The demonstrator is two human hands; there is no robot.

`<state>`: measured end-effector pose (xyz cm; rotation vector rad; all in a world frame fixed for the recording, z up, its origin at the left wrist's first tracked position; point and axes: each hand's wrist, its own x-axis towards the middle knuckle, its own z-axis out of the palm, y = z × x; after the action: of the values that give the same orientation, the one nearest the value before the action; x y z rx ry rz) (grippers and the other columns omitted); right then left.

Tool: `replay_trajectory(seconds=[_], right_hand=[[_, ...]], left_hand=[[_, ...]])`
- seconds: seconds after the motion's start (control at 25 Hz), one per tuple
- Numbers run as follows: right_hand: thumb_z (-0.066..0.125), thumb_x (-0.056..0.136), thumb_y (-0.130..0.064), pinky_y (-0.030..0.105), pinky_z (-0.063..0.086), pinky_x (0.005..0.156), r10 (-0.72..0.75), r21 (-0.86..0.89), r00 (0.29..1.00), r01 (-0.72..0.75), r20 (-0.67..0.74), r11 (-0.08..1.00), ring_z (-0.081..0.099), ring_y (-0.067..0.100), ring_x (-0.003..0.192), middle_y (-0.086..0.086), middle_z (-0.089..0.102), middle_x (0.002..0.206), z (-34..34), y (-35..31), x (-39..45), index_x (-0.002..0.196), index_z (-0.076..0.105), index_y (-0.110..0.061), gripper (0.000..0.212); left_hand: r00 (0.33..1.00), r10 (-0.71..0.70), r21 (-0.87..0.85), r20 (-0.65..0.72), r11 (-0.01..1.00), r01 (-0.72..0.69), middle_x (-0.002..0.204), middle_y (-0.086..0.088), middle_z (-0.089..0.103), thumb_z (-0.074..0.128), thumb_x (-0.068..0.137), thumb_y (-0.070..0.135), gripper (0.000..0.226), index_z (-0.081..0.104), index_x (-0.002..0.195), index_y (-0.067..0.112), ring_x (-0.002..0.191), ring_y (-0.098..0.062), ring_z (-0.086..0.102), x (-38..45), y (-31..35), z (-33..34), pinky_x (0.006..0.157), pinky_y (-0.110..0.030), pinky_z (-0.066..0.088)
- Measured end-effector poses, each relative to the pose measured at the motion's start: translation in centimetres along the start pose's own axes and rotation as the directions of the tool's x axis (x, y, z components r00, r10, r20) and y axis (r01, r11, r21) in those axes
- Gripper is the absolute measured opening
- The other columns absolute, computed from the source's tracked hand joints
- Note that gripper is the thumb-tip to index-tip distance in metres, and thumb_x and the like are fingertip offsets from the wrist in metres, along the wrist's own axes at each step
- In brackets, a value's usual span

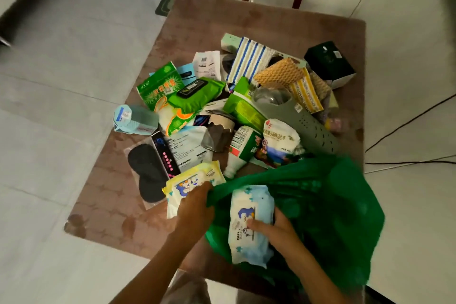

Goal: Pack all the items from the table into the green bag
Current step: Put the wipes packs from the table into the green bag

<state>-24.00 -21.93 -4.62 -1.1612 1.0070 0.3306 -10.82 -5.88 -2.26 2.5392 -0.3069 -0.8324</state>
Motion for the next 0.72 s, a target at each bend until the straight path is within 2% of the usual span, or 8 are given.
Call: replay_trajectory(seconds=[0.12, 0.24, 0.32, 0.44, 0.52, 0.6, 0.64, 0.72], right_hand=[[0.08, 0.075, -0.015, 0.038, 0.057, 0.086, -0.159, -0.089, 0.986, 0.154, -0.052, 0.984, 0.063, 0.016, 0.105, -0.001, 0.061, 0.122, 3.4, 1.4, 2.2, 0.132, 0.046, -0.025, 0.067], [0.076, 0.079, -0.013, 0.019, 0.055, 0.072, -0.32, -0.061, 0.908, 0.316, -0.269, 0.947, 0.064, 0.011, 0.098, -0.001, 0.061, 0.113, 4.5, 2.8, 2.5, 0.118, 0.048, -0.021, 0.048], [0.075, 0.081, -0.021, 0.022, 0.053, 0.072, -0.388, -0.05, 0.814, 0.409, -0.433, 0.911, 0.063, 0.016, 0.095, 0.003, 0.062, 0.106, 5.0, 3.7, 2.7, 0.107, 0.05, -0.02, 0.036], [0.063, 0.087, -0.025, 0.033, 0.045, 0.081, -0.471, -0.26, 0.708, 0.393, -0.527, 0.882, 0.057, 0.024, 0.094, 0.009, 0.057, 0.102, 7.0, 4.4, 3.7, 0.1, 0.052, -0.019, 0.018], [0.056, 0.089, -0.025, 0.034, 0.04, 0.082, -0.535, -0.453, 0.657, 0.314, -0.532, 0.835, 0.054, 0.032, 0.098, 0.013, 0.053, 0.104, 7.8, 3.9, 3.7, 0.099, 0.054, -0.009, 0.018], [0.052, 0.085, -0.046, 0.036, 0.043, 0.087, -0.638, -0.649, 0.657, 0.288, -0.401, 0.704, 0.052, 0.03, 0.106, 0.013, 0.053, 0.113, 7.0, 4.0, 2.6, 0.108, 0.056, -0.009, 0.043], [0.053, 0.083, -0.052, 0.038, 0.044, 0.093, -0.688, -0.754, 0.671, 0.293, -0.275, 0.587, 0.05, 0.027, 0.112, 0.011, 0.053, 0.123, 6.5, 4.8, 1.8, 0.118, 0.055, -0.012, 0.053], [0.063, 0.081, -0.053, 0.041, 0.047, 0.098, -0.687, -0.9, 0.723, 0.249, -0.073, 0.359, 0.048, 0.028, 0.12, 0.008, 0.048, 0.137, 6.2, 6.4, 0.3, 0.133, 0.044, -0.022, 0.064]], left_hand=[[0.997, 0.059, -0.25, -0.04, 0.966, -0.067, 0.094, -0.001, 0.071, 0.068, 0.072, 0.006, 0.033, 0.064, 0.101, 0.021, 0.077, -0.016, 0.066, 0.3, -0.6, -1.0, 0.073, -0.031, 0.057], [0.977, 0.205, -0.293, 0.061, 0.939, -0.179, 0.101, 0.004, 0.069, 0.072, 0.068, 0.009, 0.041, 0.066, 0.106, 0.024, 0.086, -0.012, 0.065, 0.0, -1.4, -2.6, 0.08, -0.032, 0.056], [0.958, 0.253, -0.308, 0.133, 0.93, -0.203, 0.104, 0.004, 0.068, 0.071, 0.07, 0.007, 0.044, 0.066, 0.107, 0.029, 0.086, -0.014, 0.066, -0.7, -2.0, -4.0, 0.079, -0.036, 0.057], [0.873, 0.315, -0.541, 0.372, 0.838, -0.072, 0.108, 0.01, 0.063, 0.067, 0.077, -0.004, 0.05, 0.063, 0.115, 0.028, 0.087, -0.022, 0.069, -1.6, -1.5, -5.6, 0.071, -0.036, 0.06], [0.845, 0.395, -0.701, 0.359, 0.713, -0.035, 0.119, 0.007, 0.06, 0.072, 0.08, 0.007, 0.051, 0.058, 0.124, 0.028, 0.1, -0.019, 0.067, -0.8, -1.8, -5.9, 0.077, -0.035, 0.059], [0.931, 0.32, -0.52, 0.176, 0.833, -0.188, 0.13, 0.001, 0.055, 0.072, 0.077, 0.038, 0.058, 0.049, 0.13, 0.032, 0.113, -0.025, 0.058, 1.8, -3.7, -5.2, 0.089, -0.039, 0.052], [0.951, 0.287, -0.209, 0.118, 0.943, -0.259, 0.138, -0.003, 0.047, 0.069, 0.073, 0.049, 0.071, 0.04, 0.136, 0.032, 0.122, -0.03, 0.049, 3.4, -4.9, -4.6, 0.096, -0.044, 0.046], [0.962, 0.24, 0.353, 0.129, 0.896, -0.27, 0.152, -0.012, 0.024, 0.066, 0.072, 0.058, 0.096, 0.014, 0.148, 0.031, 0.134, -0.036, 0.03, 5.2, -6.7, -2.9, 0.107, -0.054, 0.031]])
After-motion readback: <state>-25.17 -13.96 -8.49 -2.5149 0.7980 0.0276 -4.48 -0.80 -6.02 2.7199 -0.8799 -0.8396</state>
